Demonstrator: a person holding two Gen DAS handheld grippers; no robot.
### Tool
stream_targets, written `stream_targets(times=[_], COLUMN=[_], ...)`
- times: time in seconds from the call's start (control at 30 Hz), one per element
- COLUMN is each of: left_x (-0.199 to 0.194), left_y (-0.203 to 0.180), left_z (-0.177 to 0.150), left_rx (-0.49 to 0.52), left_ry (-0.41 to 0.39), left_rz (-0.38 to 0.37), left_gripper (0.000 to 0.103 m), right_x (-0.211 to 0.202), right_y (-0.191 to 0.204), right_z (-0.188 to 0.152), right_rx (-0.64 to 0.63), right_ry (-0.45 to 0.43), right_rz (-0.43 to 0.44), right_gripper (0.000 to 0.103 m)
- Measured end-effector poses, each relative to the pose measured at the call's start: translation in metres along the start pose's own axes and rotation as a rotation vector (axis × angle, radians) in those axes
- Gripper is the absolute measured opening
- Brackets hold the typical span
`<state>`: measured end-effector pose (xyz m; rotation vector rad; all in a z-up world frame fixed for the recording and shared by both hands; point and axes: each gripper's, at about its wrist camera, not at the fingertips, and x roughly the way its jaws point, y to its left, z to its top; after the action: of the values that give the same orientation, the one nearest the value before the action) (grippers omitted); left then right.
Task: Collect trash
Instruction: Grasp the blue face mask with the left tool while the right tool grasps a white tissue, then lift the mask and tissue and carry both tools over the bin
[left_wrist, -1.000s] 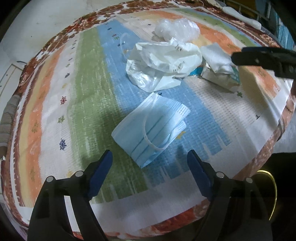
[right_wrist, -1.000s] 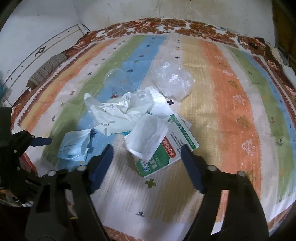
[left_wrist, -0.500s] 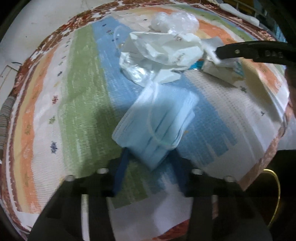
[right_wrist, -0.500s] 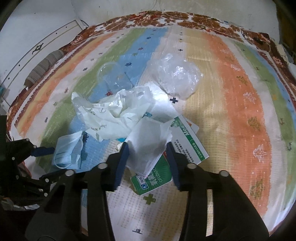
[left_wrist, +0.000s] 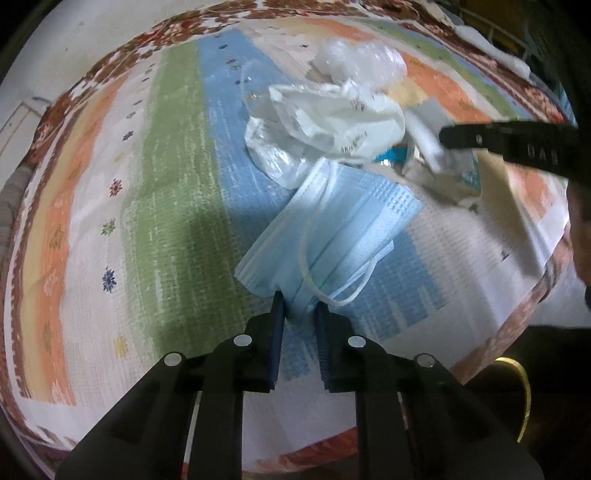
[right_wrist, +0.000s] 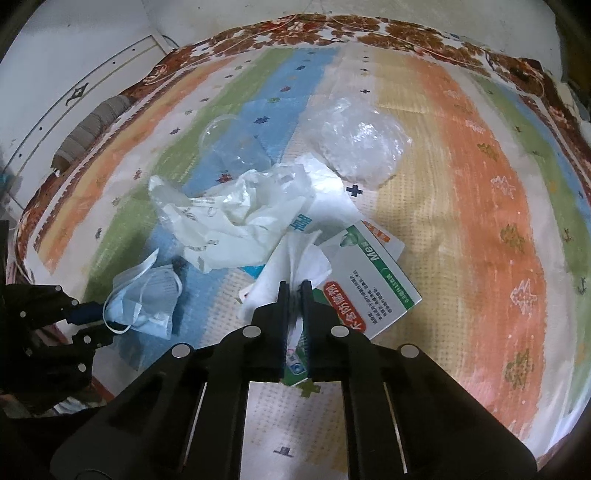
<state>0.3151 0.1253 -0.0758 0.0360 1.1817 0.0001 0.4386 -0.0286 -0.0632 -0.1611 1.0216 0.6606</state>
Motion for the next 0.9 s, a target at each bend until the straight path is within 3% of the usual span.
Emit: stream_targets(times=[0.3, 0.53, 0.9], left_x=[-0.020, -0.041, -0.082], left_y=[0.019, 0.012, 0.006], left_z=[0.000, -0.002, -0.010], left_rx=[-0.170, -0.220, -0.327], left_ry=[-0.029, -0.047, -0.110], left_rz=[-0.056, -0.045, -0.129], left_gripper=[0.013, 0.013, 0.013], right_x=[-0.027, -0.060, -0.102], right_y=[0.000, 0.007, 0.027], right_z=[-0.004, -0.007, -0.020], right_rx=[0.019, -0.014, -0.037], right_ry=[-0.029, -0.085, -0.151], right_rz=[0.017, -0.011, -0.015], right_gripper=[0.005, 0.005, 0.005])
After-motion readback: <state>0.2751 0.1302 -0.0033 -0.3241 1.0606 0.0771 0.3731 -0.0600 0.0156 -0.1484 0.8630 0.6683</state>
